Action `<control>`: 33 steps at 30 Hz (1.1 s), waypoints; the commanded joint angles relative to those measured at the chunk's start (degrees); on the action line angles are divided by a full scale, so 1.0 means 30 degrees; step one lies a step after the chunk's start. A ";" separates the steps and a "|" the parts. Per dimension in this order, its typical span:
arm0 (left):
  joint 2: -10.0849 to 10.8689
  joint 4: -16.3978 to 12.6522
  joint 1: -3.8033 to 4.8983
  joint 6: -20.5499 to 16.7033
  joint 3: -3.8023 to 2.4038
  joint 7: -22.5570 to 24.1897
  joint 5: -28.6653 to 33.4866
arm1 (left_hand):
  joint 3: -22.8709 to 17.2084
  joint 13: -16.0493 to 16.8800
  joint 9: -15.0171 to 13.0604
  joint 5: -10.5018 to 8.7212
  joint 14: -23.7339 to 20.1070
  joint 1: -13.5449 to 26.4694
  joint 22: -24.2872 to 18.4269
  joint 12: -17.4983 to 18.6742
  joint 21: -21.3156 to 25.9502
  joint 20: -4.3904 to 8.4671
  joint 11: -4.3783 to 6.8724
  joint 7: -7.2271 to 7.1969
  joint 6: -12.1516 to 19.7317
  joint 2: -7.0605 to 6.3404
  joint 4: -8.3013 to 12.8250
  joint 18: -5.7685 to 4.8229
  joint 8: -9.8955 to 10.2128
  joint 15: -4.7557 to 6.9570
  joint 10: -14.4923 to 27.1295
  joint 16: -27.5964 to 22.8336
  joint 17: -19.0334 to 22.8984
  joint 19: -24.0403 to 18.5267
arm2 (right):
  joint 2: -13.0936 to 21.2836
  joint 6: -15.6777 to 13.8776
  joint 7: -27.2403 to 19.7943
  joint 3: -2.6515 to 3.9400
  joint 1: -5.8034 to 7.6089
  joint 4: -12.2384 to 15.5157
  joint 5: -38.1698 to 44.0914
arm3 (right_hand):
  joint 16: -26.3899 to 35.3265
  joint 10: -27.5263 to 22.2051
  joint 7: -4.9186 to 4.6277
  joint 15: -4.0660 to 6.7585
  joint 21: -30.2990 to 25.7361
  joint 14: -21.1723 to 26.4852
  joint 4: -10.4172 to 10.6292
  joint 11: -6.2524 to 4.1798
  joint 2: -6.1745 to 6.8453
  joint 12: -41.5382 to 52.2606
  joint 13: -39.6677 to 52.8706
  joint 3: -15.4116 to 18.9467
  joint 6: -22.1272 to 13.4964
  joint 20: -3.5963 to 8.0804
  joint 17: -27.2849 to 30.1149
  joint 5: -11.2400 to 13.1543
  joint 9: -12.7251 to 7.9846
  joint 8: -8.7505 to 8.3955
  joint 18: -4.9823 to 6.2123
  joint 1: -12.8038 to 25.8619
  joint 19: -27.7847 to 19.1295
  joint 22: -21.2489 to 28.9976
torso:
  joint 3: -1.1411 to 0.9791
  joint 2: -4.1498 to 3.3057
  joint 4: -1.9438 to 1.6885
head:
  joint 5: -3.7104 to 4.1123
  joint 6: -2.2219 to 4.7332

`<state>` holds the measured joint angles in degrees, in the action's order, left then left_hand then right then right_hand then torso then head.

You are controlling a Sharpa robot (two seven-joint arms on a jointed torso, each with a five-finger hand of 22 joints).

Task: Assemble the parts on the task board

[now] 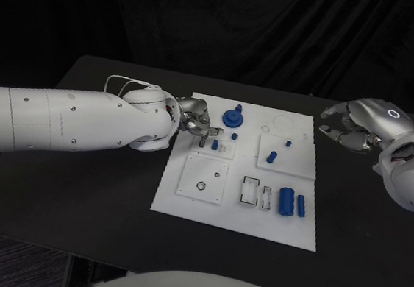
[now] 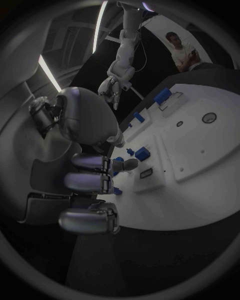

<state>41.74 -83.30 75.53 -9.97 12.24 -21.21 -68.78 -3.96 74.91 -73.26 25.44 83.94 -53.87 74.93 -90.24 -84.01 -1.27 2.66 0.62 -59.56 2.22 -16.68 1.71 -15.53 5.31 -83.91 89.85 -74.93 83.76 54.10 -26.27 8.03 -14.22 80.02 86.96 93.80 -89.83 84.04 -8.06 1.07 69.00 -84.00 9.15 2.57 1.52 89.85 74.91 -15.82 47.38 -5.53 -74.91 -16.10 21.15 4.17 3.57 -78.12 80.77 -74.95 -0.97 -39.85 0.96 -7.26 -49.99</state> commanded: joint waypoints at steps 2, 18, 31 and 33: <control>0.0122 0.0222 0.0507 -0.1501 -0.0031 0.1737 0.0083 | -0.0130 0.5030 -0.0282 0.0007 0.2019 -0.1059 0.3440 0.0081 -0.0221 0.0136 0.0168 0.0002 0.0143 -0.0198 0.0013 0.0034 -0.0107 0.0135 -0.2030 0.0050 -0.5024 0.0618 | 0.0022 -0.0113 0.0306 0.0013 -0.0026 -0.0005 0.0057 | -0.0056 0.1987 -0.0002 -0.0073 -0.0043 -0.2000 -0.0005 0.0087 -0.0027 0.0050 0.5032 -0.0091 0.0127 0.0066 -0.5031 -0.0060 -0.0030 -0.0088 0.0294 -0.0128 -0.0124 -0.3023 | 0.0013 -0.0004 -0.0004 | 0.0056 -0.0004; -0.1101 0.3349 0.1202 0.0101 -0.0030 0.3092 0.0083 | -0.0756 0.5030 -0.1093 0.0055 0.2019 -0.2773 0.3952 0.0081 -0.0719 0.0180 0.0268 -0.0143 -0.0048 -0.0577 -0.0021 -0.0135 -0.0565 0.0186 -0.2030 0.0050 -0.5024 0.1022 | -0.0015 -0.0241 0.0204 0.0013 -0.0024 -0.0038 0.0047 | -0.0056 0.1987 0.0008 -0.0071 0.0031 -0.2000 -0.0018 0.0076 -0.0043 0.0050 0.5032 -0.0110 0.0147 0.0065 -0.5031 -0.0063 -0.0041 -0.0085 0.0278 -0.0136 -0.0086 -0.3045 | -0.0057 -0.0011 -0.0016 | 0.0192 -0.0004; -0.1983 0.5101 0.1123 0.1499 -0.0027 0.1673 0.0083 | -0.0656 0.5030 -0.1102 0.0007 0.2019 -0.2384 0.3888 0.0081 -0.0621 0.0192 0.0244 -0.0091 0.0041 -0.0769 -0.0066 -0.0103 -0.0775 0.0188 -0.2030 0.0050 -0.5024 0.0943 | -0.0037 -0.0262 0.0183 0.0013 -0.0026 -0.0065 0.0044 | -0.0056 0.1987 0.0010 -0.0070 0.0023 -0.2000 -0.0024 0.0074 -0.0044 0.0050 0.5032 -0.0115 0.0153 0.0065 -0.5031 -0.0063 -0.0045 -0.0084 0.0279 -0.0139 -0.0088 -0.3044 | 0.0072 -0.0110 0.0079 | 0.0037 -0.0004; -0.2045 0.5191 0.1098 0.1727 -0.0027 0.1523 0.0083 | -0.0629 0.5030 -0.1097 0.0005 0.2019 -0.2233 0.3876 0.0081 -0.0601 0.0189 0.0231 -0.0077 0.0085 -0.0751 -0.0066 -0.0097 -0.0810 0.0178 -0.2030 0.0050 -0.5024 0.0927 | -0.0016 -0.0294 0.0177 0.0013 -0.0026 -0.0051 0.0044 | -0.0056 0.1987 0.0010 -0.0070 0.0023 -0.2000 -0.0024 0.0074 -0.0044 0.0050 0.5032 -0.0115 0.0153 0.0065 -0.5031 -0.0063 -0.0045 -0.0084 0.0279 -0.0139 -0.0088 -0.3044 | 0.0087 -0.0090 0.0037 | 0.0099 -0.0004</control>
<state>35.76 -67.83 78.95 -7.52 12.20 -15.34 -68.77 -5.97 74.91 -74.94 25.44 84.16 -61.19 74.91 -90.24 -85.99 -1.04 3.06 0.41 -59.36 -0.13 -16.75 1.71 -17.76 5.53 -83.93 89.85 -74.92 83.97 53.97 -26.39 7.97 -14.22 80.02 86.71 93.77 -89.83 84.04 -8.05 1.07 69.00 -84.00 9.16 2.57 1.52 89.85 74.95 -15.82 47.38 -5.53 -74.90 -16.10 21.07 4.17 3.57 -78.12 80.78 -74.93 -0.80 -40.13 1.12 -7.08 -49.99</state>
